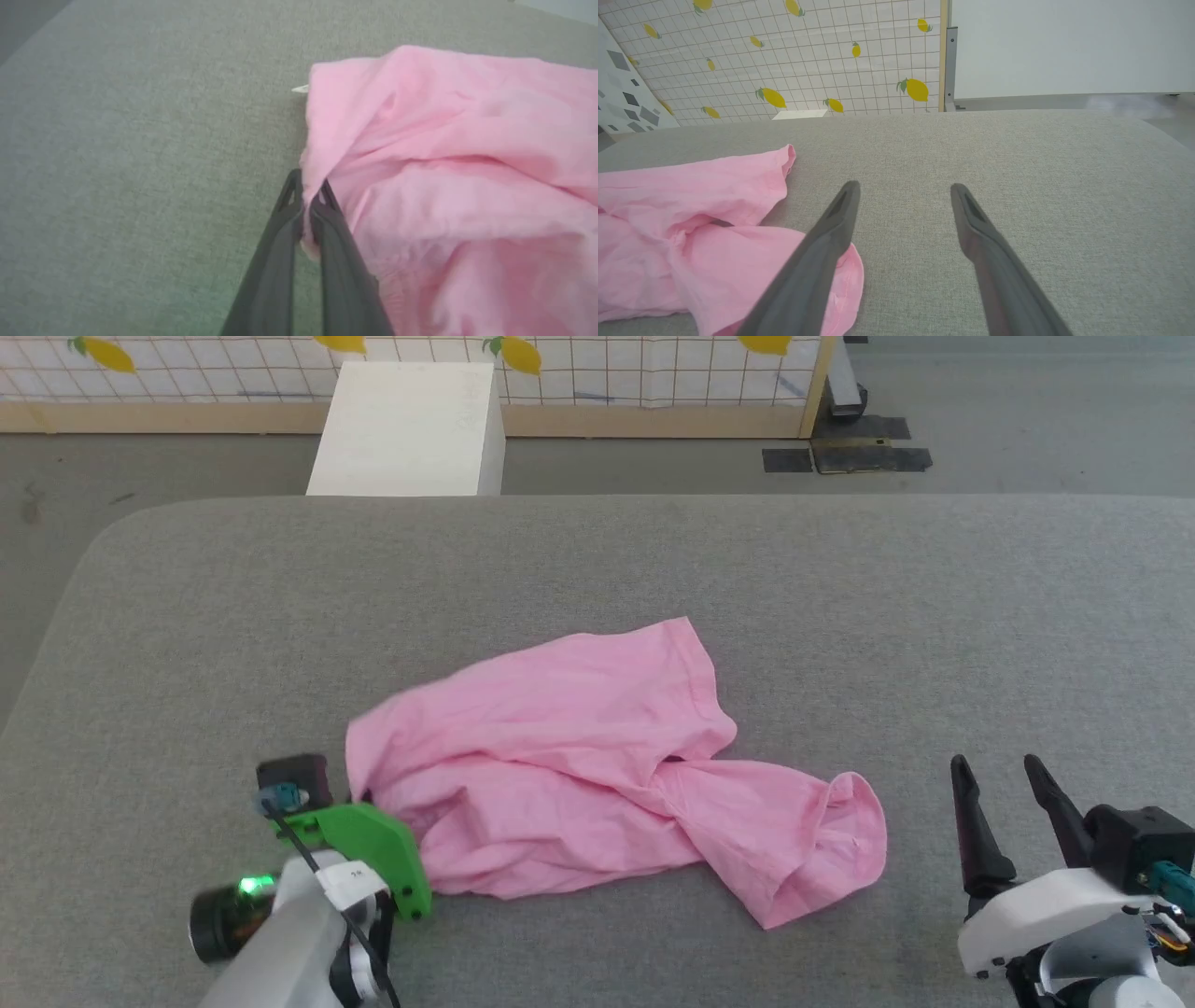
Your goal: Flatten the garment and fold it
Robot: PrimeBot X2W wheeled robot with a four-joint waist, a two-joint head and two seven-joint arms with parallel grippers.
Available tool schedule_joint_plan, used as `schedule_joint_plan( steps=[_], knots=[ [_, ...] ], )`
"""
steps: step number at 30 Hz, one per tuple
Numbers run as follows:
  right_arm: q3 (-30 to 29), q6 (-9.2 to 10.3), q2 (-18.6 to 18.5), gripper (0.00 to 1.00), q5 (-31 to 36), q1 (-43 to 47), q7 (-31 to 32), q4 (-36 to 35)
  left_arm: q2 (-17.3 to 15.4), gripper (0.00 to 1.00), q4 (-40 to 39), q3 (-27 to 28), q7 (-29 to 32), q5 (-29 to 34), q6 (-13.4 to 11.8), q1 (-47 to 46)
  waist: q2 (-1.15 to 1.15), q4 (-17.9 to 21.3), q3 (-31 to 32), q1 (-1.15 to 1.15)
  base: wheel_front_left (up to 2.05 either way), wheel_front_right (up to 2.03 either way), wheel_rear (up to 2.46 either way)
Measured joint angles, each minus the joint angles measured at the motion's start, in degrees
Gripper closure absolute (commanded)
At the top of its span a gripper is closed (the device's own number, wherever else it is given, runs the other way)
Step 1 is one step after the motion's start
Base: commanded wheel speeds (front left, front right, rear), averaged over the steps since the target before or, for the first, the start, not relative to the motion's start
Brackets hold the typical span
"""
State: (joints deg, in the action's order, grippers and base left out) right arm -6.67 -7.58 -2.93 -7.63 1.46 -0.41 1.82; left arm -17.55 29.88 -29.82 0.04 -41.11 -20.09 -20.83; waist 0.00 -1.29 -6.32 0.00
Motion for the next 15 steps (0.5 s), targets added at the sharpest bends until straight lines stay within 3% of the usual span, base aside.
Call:
schedule_joint_plan(
  steps=[1,3,7,13,15],
  knots=[
    [0.2,0.00,0.0,0.00,0.1,0.0,0.4,-0.2,0.1,0.80,0.0,-0.3,1.8,-1.0,0.6,0.7,0.00,-0.2,0.0,0.00,0.00,0.00,0.00],
    [0.9,0.00,0.0,0.00,0.6,-0.2,1.0,-0.4,0.4,0.00,0.0,-0.5,4.8,-2.9,1.8,1.6,0.00,-0.5,-0.1,0.00,0.00,0.00,0.00],
    [3.7,0.00,0.0,0.00,0.9,-2.4,2.5,-0.6,0.8,0.00,-2.2,0.0,5.1,-4.8,3.4,2.8,0.00,-1.1,0.0,0.00,0.00,0.00,0.00],
    [9.8,0.00,0.0,0.00,0.9,-9.5,4.8,0.1,1.0,0.00,-8.1,3.9,-11.2,-3.0,3.4,6.0,0.00,-2.4,0.1,0.00,0.00,0.00,0.00],
    [11.6,0.00,0.0,0.00,0.7,-12.3,6.3,1.9,1.3,0.00,-10.2,5.6,-14.1,-1.5,3.4,6.9,0.00,-3.1,0.0,0.00,0.00,0.00,0.00]
  ],
)
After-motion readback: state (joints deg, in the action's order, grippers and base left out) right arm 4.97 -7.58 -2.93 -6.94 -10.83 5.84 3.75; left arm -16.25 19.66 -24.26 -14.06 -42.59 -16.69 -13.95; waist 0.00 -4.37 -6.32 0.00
